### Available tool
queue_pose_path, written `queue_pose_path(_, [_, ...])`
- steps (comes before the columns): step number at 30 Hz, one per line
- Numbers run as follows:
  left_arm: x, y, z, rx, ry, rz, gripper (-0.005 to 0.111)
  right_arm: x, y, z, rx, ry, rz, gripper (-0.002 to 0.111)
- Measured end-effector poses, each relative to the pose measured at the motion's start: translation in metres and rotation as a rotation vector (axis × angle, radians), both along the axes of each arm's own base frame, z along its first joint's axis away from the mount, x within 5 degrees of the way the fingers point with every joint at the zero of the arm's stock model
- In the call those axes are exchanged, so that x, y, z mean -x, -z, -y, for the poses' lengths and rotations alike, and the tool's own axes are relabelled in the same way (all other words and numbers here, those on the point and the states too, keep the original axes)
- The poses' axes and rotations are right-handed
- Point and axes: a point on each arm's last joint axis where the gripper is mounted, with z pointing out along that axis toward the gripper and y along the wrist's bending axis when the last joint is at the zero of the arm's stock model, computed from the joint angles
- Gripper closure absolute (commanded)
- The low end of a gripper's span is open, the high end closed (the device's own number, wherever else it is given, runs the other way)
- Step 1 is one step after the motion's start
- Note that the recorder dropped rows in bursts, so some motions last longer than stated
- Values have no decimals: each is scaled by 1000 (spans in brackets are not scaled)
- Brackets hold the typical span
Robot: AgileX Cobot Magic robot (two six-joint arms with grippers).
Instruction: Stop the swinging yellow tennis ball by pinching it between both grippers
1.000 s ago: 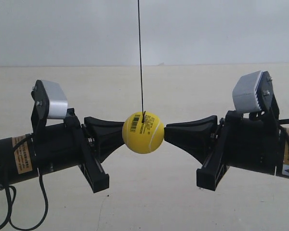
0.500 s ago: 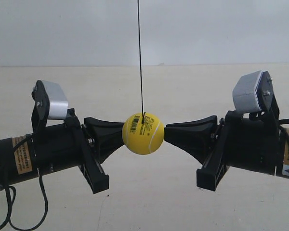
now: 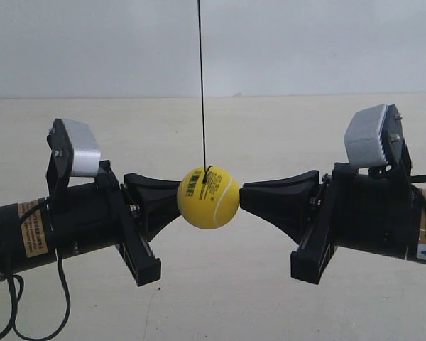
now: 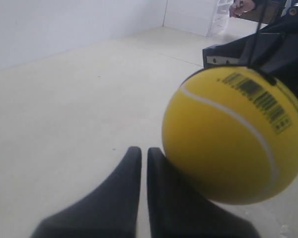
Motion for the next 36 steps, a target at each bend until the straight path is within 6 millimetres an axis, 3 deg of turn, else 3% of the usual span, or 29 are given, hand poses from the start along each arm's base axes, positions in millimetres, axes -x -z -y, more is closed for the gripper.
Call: queue_pose_path(36, [-1, 10, -3, -102, -28, -43, 102, 0, 1, 0, 12, 7, -4, 108])
